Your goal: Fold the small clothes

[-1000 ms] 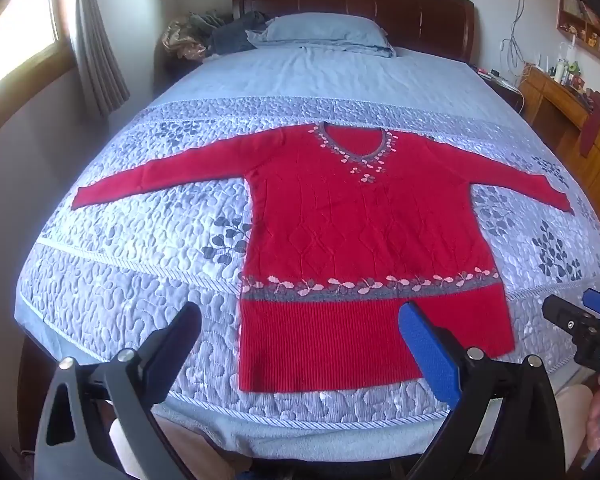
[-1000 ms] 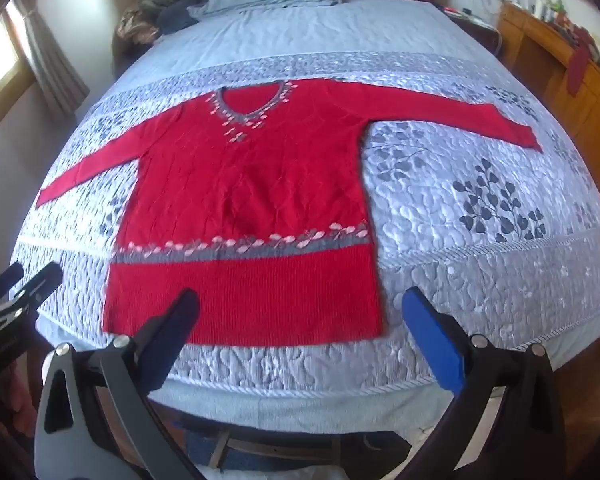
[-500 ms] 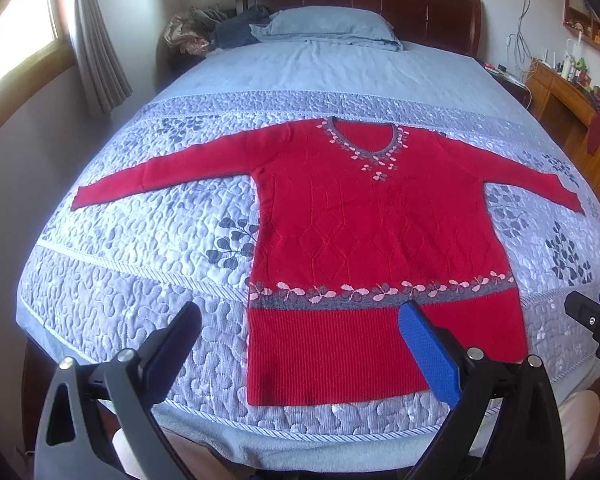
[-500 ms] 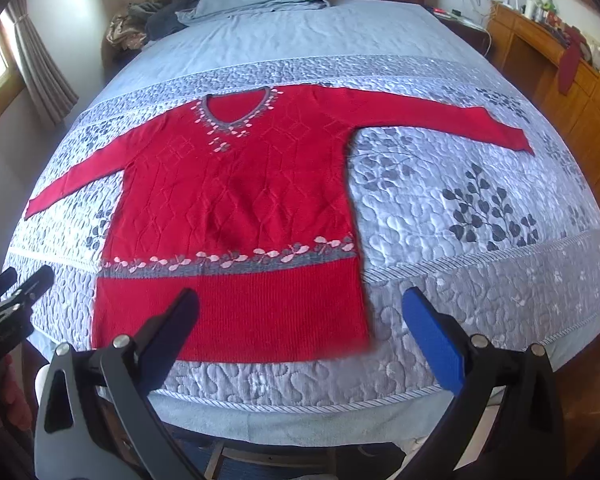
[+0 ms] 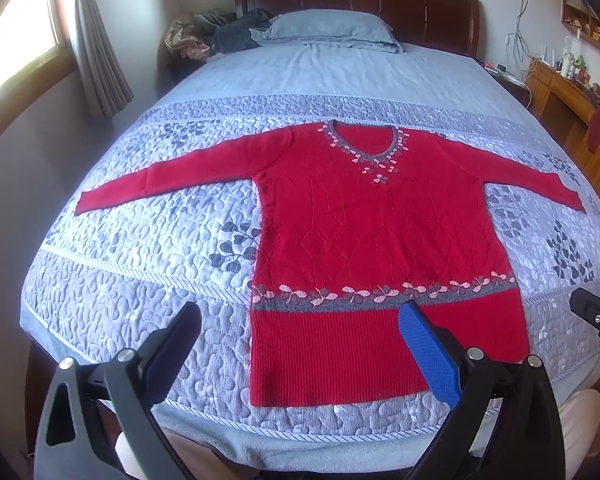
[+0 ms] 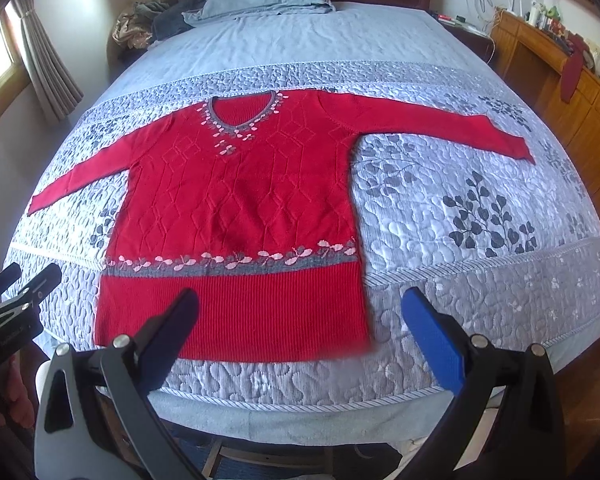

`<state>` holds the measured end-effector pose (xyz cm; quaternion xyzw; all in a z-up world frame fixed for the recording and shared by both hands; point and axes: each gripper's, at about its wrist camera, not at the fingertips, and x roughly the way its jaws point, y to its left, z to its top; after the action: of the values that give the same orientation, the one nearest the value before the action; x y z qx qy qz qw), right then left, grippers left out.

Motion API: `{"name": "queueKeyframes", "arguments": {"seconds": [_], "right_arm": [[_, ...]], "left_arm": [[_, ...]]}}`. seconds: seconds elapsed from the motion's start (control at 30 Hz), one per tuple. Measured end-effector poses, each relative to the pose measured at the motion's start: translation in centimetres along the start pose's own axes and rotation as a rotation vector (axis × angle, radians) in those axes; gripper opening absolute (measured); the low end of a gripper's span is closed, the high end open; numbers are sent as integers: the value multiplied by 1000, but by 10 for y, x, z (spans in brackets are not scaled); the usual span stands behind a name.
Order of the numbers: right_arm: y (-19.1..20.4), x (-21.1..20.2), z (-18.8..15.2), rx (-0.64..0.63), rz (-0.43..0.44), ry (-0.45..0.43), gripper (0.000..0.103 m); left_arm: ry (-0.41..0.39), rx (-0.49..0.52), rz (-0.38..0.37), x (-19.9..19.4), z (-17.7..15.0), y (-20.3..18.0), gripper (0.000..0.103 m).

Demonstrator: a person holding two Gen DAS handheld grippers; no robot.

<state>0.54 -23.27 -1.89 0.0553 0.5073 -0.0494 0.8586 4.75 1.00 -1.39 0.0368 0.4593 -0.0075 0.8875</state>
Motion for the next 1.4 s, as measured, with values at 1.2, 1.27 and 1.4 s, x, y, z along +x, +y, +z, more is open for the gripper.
{"name": "queueKeyframes", "arguments": {"seconds": [1.2,1.27,1.4], "right_arm": [[1,0,1,-11,-14,-5,100],[1,1,1,-12,-15,-6,100],[2,2,0,-14,-13,-5,100]], "left_arm": [[4,5,22,0,1,1,99],[4,5,24,1,2,0,99],[5,5,23,1,1,0,99]]}}
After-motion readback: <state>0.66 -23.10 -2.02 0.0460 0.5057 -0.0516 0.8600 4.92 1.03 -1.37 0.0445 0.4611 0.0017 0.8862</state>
